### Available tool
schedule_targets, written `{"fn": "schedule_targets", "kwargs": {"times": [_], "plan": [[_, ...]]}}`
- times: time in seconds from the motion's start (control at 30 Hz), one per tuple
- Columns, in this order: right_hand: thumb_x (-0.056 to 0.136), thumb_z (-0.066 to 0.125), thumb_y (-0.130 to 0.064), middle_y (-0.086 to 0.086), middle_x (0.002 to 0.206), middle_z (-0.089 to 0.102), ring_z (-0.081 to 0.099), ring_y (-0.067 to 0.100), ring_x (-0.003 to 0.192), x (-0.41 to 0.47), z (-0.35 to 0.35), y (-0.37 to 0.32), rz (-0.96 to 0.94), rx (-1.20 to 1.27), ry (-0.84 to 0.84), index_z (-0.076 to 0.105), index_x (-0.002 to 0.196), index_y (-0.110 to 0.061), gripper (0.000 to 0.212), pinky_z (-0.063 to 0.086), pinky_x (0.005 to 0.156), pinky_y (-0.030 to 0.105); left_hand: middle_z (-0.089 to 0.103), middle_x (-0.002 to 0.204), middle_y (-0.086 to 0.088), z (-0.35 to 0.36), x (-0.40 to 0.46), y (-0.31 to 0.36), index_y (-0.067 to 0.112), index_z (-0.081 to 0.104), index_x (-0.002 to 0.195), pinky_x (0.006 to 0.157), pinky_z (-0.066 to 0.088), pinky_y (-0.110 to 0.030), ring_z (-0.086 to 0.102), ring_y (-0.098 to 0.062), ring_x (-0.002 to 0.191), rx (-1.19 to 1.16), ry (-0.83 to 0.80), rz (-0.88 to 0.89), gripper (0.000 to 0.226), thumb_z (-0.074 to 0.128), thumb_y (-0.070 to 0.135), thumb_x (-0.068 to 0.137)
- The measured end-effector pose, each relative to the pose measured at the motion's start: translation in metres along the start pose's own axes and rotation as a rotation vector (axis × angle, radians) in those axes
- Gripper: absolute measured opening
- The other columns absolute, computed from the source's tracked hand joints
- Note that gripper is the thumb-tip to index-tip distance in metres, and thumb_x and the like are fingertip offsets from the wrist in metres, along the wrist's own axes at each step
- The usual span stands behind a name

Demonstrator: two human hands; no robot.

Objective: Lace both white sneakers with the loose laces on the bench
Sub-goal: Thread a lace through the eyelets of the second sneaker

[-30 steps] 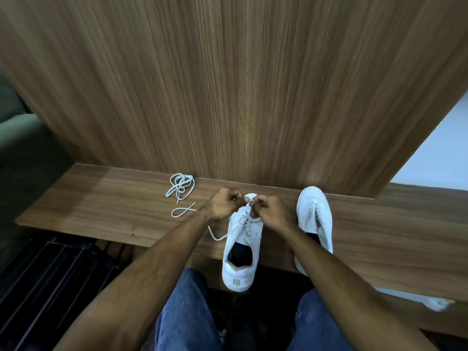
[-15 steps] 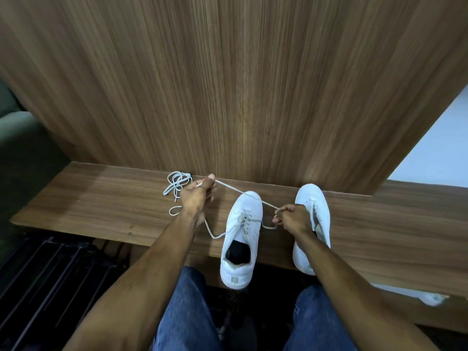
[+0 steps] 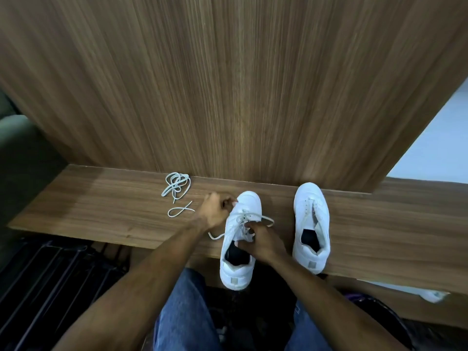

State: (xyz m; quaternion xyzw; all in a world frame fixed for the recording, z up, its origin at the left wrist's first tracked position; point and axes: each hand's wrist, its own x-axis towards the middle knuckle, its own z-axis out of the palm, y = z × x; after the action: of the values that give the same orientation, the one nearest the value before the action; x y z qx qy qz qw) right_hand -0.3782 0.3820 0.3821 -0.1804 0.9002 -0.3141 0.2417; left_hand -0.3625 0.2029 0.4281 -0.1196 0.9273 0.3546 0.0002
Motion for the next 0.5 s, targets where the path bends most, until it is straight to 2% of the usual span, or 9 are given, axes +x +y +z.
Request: {"fn": "schedule_targets", "kwargs": {"times": [0.07, 0.17, 0.23, 0.33, 0.5], "plan": [[0.074, 0.065, -0.047, -0.002, 0.120, 0.064, 0.061, 0.023, 0.110, -0.002, 0.006, -0.005, 0.015, -0.063, 0.051, 0.056, 0.117, -0.026, 0.049, 0.051, 0.088, 0.037, 0.069, 0.074, 0.008, 0.014, -0.010, -0.006, 0.041, 0.068, 0.075, 0.071, 0.052, -0.026, 0.066, -0.015, 0.076, 0.025, -0.055, -0.056, 0.019, 0.058, 0.027, 0.083], [0.080, 0.061, -0.040, 0.000, 0.120, 0.063, 0.060, 0.025, 0.111, 0.001, 0.011, -0.006, 0.044, -0.099, 0.122, 0.057, 0.114, -0.023, 0.038, 0.051, 0.086, 0.036, 0.059, 0.063, 0.011, 0.030, -0.021, -0.009, 0.033, 0.073, 0.081, 0.063, 0.046, -0.025, 0.056, -0.013, 0.066, 0.023, -0.068, -0.062, 0.012, 0.064, 0.026, 0.085], [0.083, 0.059, -0.036, 0.001, 0.116, 0.065, 0.061, 0.026, 0.109, 0.003, 0.011, -0.005, 0.067, -0.071, 0.140, 0.061, 0.110, -0.022, 0.030, 0.048, 0.082, 0.032, 0.063, 0.068, 0.006, 0.038, -0.025, -0.009, 0.032, 0.075, 0.085, 0.067, 0.049, -0.028, 0.059, -0.016, 0.070, 0.033, -0.073, -0.065, 0.010, 0.065, 0.029, 0.084], [0.085, 0.053, -0.025, 0.004, 0.107, 0.069, 0.063, 0.027, 0.104, 0.006, 0.010, 0.000, 0.079, 0.005, 0.181, 0.066, 0.100, -0.019, 0.020, 0.051, 0.082, 0.033, 0.072, 0.087, 0.003, 0.044, -0.026, -0.005, 0.034, 0.075, 0.089, 0.076, 0.053, -0.031, 0.066, -0.019, 0.085, 0.096, -0.078, -0.086, 0.013, 0.063, 0.032, 0.083], [0.084, 0.054, -0.018, 0.003, 0.115, 0.069, 0.062, 0.026, 0.110, 0.011, 0.005, 0.010, 0.149, 0.165, 0.136, 0.070, 0.109, -0.023, 0.030, 0.049, 0.089, 0.032, 0.072, 0.099, 0.001, 0.050, -0.027, 0.000, 0.039, 0.072, 0.090, 0.078, 0.053, -0.033, 0.066, -0.023, 0.096, 0.193, -0.019, -0.119, 0.015, 0.061, 0.035, 0.081]]}}
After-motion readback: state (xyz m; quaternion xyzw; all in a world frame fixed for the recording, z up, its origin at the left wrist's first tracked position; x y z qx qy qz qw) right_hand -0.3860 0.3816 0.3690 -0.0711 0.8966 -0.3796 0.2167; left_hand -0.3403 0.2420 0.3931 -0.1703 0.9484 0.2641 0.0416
